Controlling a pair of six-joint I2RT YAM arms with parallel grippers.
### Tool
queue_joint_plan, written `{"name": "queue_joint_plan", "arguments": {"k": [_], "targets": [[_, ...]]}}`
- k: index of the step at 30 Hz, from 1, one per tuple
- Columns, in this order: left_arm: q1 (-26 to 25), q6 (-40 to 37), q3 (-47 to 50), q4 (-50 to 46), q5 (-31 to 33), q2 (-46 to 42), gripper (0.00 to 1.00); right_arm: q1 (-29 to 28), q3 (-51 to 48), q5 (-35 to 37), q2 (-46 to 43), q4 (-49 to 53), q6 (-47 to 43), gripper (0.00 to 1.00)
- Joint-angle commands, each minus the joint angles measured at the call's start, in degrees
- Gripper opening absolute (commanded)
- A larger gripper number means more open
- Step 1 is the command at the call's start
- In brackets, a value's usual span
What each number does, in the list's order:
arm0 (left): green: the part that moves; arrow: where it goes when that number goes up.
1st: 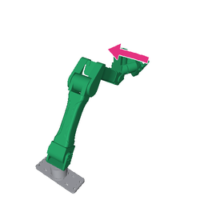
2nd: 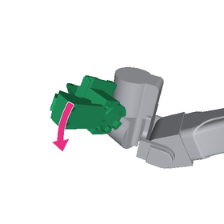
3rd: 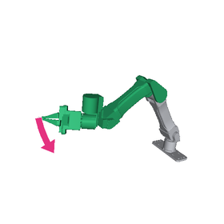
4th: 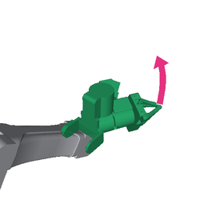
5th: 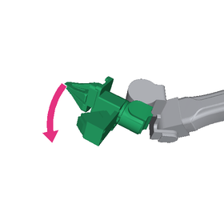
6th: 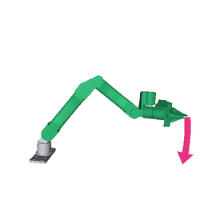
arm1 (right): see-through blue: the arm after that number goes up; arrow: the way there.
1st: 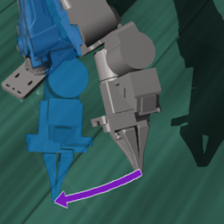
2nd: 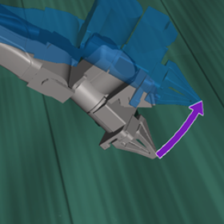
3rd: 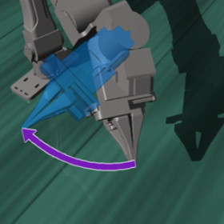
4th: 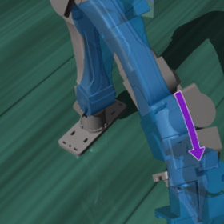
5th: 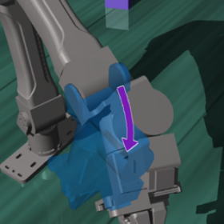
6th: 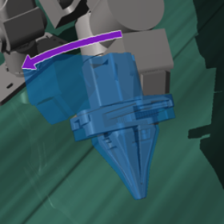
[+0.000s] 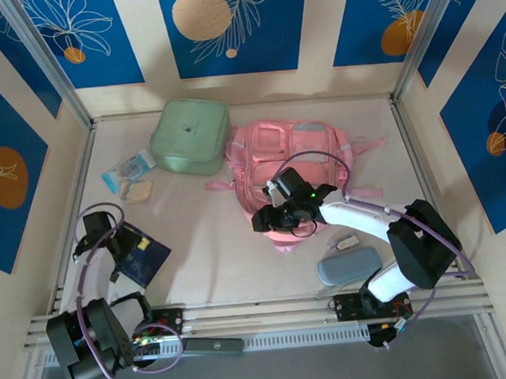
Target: Pack the student bag
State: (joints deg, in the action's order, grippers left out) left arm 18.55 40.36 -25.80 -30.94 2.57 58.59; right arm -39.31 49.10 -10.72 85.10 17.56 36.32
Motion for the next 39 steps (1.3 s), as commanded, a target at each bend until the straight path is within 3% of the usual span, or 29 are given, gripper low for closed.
{"name": "queue_joint_plan", "arguments": {"k": [1,14,20,27,31,39], "targets": [[-5.21,-1.69,-0.20,3.01,-2.49,2.04,0.93,0.81,-0.69,-0.74,1.23,-0.69,0.51,0.50],[-33.41,-2.13,-11.28,5.36,-0.94,18.47,0.89,0.22,1.73,1.27,2.06,2.17,0.00,0.50],[-40.63,-2.72,-15.31,12.48,-8.87,24.86,0.89,-1.22,5.28,2.28,4.67,2.69,1.39,0.50],[-40.64,-3.12,-14.14,9.34,-2.70,17.47,0.92,-5.92,13.23,3.74,10.66,3.75,4.41,0.51],[-38.14,-1.69,-10.22,10.07,-5.95,11.36,0.91,-8.64,20.09,5.62,17.98,4.76,6.44,0.52],[-35.60,7.11,-1.26,13.72,-11.43,4.73,0.78,-11.12,33.34,11.36,30.07,9.35,9.30,0.50]]}}
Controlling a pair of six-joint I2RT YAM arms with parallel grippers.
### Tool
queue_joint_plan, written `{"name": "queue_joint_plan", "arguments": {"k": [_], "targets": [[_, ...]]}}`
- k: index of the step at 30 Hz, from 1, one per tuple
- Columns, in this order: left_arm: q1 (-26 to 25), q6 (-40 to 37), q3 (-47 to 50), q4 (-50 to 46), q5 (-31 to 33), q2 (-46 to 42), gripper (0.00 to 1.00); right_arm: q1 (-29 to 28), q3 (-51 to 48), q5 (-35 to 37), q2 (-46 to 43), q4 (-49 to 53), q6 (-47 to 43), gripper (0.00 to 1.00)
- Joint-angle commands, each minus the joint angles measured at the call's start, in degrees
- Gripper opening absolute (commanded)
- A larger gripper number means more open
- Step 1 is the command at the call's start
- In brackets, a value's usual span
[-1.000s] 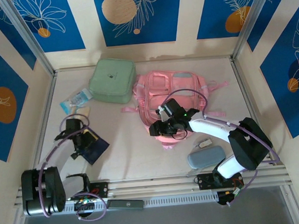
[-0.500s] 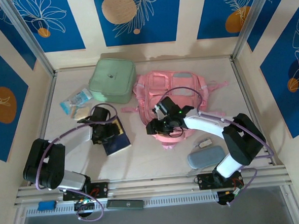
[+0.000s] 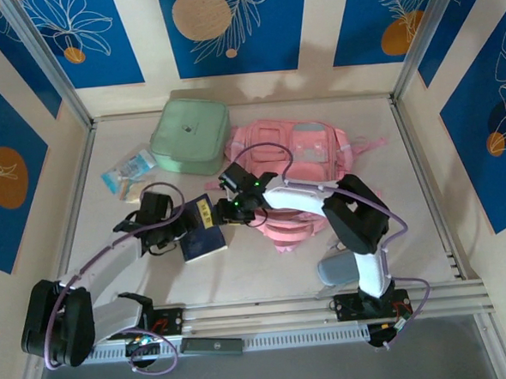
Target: Pack the student bag
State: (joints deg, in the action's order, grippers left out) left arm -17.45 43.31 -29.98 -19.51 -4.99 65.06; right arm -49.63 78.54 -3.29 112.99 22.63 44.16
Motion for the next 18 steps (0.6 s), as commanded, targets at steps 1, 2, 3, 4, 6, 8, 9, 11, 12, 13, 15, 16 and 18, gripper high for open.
{"name": "queue_joint_plan", "arguments": {"k": [1,2,3,4,6,8,9,11,12,13,15,16,18], "targets": [[0.40,4.85,3.81,3.03,-4.14,-1.96,0.77,-0.98,4.80,4.38,3.22,4.53,1.45,0.50],[0.40,5.55,4.51,3.73,-4.21,-1.95,0.75,-0.98,5.64,4.51,4.28,4.73,1.54,0.50],[0.35,5.86,5.27,4.96,-4.92,-1.72,0.74,-1.00,6.44,4.40,5.33,4.87,1.71,0.50],[0.40,5.98,5.73,5.79,-5.45,-1.46,0.73,-1.06,7.06,4.12,6.16,5.08,1.67,0.49],[0.39,6.17,6.28,7.23,-6.68,-0.60,0.70,-1.38,8.88,4.91,7.85,6.31,1.32,0.49],[0.39,6.08,6.62,7.95,-6.79,0.04,0.68,-1.76,10.31,4.83,9.18,6.90,1.01,0.48],[0.40,6.02,6.78,8.32,-6.77,0.23,0.67,-1.93,10.77,3.94,9.60,6.52,0.80,0.48],[0.42,6.15,7.21,9.34,-7.19,0.50,0.64,-2.67,11.58,3.39,10.42,6.49,0.49,0.49],[0.40,6.21,7.30,9.76,-7.45,0.66,0.63,-3.04,12.25,3.30,10.97,6.72,0.32,0.49],[0.39,6.11,7.34,10.14,-7.84,0.92,0.62,-3.38,12.71,3.29,11.47,7.08,0.14,0.49],[0.40,5.95,7.28,10.34,-8.38,1.54,0.60,-3.84,14.24,2.69,12.46,7.39,-0.11,0.49],[0.40,5.99,7.30,10.67,-8.57,1.69,0.59,-3.94,14.93,2.39,12.73,7.74,-0.21,0.48],[0.39,6.23,7.55,11.64,-9.09,1.73,0.57,-4.29,15.85,2.59,12.74,8.53,-0.54,0.48]]}}
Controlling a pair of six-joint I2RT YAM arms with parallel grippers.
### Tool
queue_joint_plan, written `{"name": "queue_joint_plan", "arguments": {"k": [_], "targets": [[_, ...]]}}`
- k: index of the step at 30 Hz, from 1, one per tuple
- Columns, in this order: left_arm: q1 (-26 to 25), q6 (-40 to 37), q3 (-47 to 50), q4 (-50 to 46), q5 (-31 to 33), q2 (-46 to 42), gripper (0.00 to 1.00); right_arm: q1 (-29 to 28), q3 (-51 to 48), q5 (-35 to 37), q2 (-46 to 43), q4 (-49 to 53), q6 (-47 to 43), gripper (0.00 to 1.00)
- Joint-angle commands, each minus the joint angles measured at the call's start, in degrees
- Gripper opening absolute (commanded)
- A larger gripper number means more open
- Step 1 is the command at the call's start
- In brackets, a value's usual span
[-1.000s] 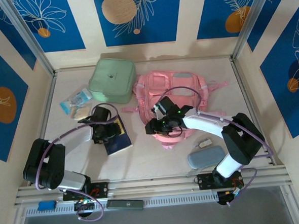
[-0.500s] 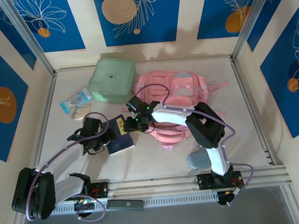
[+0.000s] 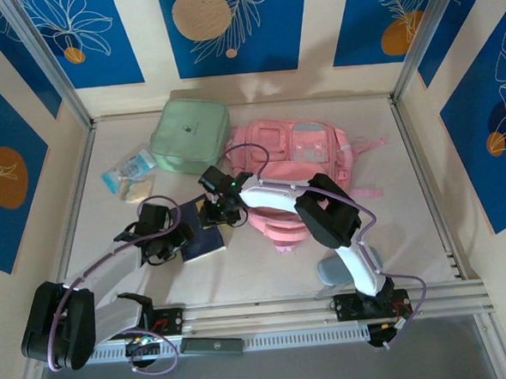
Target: Pack the student bag
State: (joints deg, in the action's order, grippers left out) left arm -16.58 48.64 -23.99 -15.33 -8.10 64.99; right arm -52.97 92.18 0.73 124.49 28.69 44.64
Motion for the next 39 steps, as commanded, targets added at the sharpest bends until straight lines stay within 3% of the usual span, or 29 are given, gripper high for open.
{"name": "queue_joint_plan", "arguments": {"k": [1,11,28,39], "targets": [[-0.47,1.01,1.71,7.74,-6.21,1.76,0.56,-1.05,2.38,-1.35,1.08,2.53,-1.20,0.47],[-0.50,0.81,1.64,7.66,-7.17,1.29,0.48,-1.43,3.73,-2.31,-1.80,4.44,-2.54,0.40],[-0.60,-0.89,1.05,5.28,-5.00,1.71,0.46,-1.51,3.10,-5.45,-6.80,5.18,-3.71,0.33],[-0.64,-0.78,0.34,5.83,-5.85,2.33,0.46,-1.15,3.40,-6.80,-4.91,4.71,-4.10,0.26]]}}
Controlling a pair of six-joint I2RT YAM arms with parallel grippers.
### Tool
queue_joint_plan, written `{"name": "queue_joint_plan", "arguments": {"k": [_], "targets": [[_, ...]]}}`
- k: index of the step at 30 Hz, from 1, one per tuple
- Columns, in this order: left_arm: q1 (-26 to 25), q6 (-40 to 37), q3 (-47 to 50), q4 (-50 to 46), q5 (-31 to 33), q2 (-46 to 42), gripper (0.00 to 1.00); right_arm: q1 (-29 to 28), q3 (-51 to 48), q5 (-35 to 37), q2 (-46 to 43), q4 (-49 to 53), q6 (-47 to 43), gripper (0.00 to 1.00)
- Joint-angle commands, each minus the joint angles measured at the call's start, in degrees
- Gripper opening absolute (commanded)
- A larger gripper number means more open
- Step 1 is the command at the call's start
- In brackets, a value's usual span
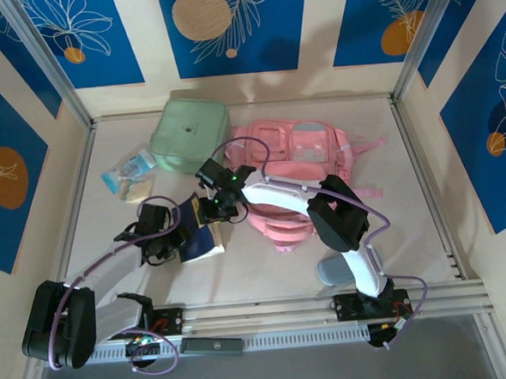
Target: Pack the student bag
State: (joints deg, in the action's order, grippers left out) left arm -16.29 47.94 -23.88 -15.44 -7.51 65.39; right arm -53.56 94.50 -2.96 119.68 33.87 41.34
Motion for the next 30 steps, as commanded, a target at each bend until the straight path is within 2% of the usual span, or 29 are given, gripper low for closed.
{"name": "queue_joint_plan", "arguments": {"k": [1,10,16,20,24,30], "targets": [[-0.93,-0.04,0.16,5.95,-6.47,1.94,0.46,-0.53,1.03,-2.86,-0.05,-0.46,-0.79,0.25],[-0.95,0.57,-0.43,6.39,-7.63,1.35,0.47,-0.49,1.13,-2.32,-0.44,-0.86,-2.10,0.11],[-0.96,-0.34,-1.77,3.99,-6.57,-0.13,0.52,-0.39,0.20,-2.33,-2.75,-2.12,-2.27,0.01],[-0.87,-1.60,-3.69,0.15,-5.13,-3.34,0.59,-0.18,-1.45,-2.22,-6.13,-3.28,-2.37,0.00],[-0.36,-4.43,-7.93,-6.52,-2.39,-8.20,0.70,0.71,-4.14,-2.65,-10.42,-4.17,-2.31,0.00],[2.20,-8.43,-15.14,-12.33,-4.75,-13.26,0.81,3.99,-11.42,-3.54,-20.47,-6.27,-1.19,0.00]]}}
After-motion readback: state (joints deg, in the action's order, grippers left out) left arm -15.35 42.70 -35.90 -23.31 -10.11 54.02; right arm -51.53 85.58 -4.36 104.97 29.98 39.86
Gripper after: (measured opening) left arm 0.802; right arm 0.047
